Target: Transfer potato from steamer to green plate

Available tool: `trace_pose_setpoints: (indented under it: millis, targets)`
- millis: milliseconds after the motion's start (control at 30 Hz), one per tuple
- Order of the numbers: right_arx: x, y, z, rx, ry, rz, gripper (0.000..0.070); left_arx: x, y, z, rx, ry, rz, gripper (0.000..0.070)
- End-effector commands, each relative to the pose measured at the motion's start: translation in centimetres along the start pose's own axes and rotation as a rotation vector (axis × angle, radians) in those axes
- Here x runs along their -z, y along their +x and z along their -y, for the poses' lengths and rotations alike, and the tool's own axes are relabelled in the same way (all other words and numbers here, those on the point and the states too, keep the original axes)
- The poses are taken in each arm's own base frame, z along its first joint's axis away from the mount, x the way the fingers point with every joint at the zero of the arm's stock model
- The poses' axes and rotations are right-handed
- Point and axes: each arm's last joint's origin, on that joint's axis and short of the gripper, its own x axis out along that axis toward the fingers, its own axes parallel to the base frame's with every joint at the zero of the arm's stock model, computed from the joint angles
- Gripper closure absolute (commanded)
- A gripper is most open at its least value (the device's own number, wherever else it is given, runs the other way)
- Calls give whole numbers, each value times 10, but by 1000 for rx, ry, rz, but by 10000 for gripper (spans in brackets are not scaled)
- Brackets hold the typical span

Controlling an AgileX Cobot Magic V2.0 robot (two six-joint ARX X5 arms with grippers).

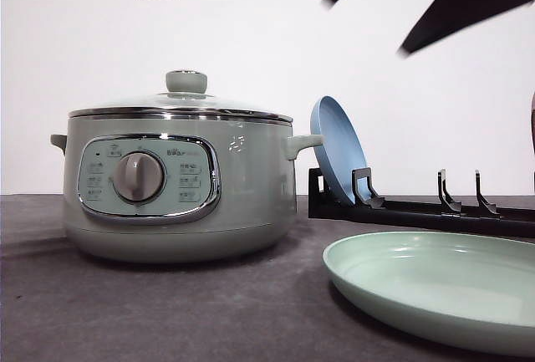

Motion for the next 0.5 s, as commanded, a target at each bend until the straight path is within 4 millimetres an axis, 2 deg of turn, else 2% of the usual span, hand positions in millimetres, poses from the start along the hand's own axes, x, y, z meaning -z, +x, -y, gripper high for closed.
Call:
trace_pose_setpoints:
  millis: [0, 67, 233, 467]
  targets:
    - [-4, -16, -1, -12, -16, 57, 94, -5, 0, 1, 12, 20, 12, 25]
    - [-1, -32, 1, -11, -23, 104, 66, -5, 0, 1, 11, 20, 12, 25]
    - [11, -67, 1, -19, -30, 191, 64, -5, 0, 1, 12, 24, 14, 25]
    - [24, -101, 0, -47, -40, 308, 65, -3, 0, 2, 13, 79, -9, 26]
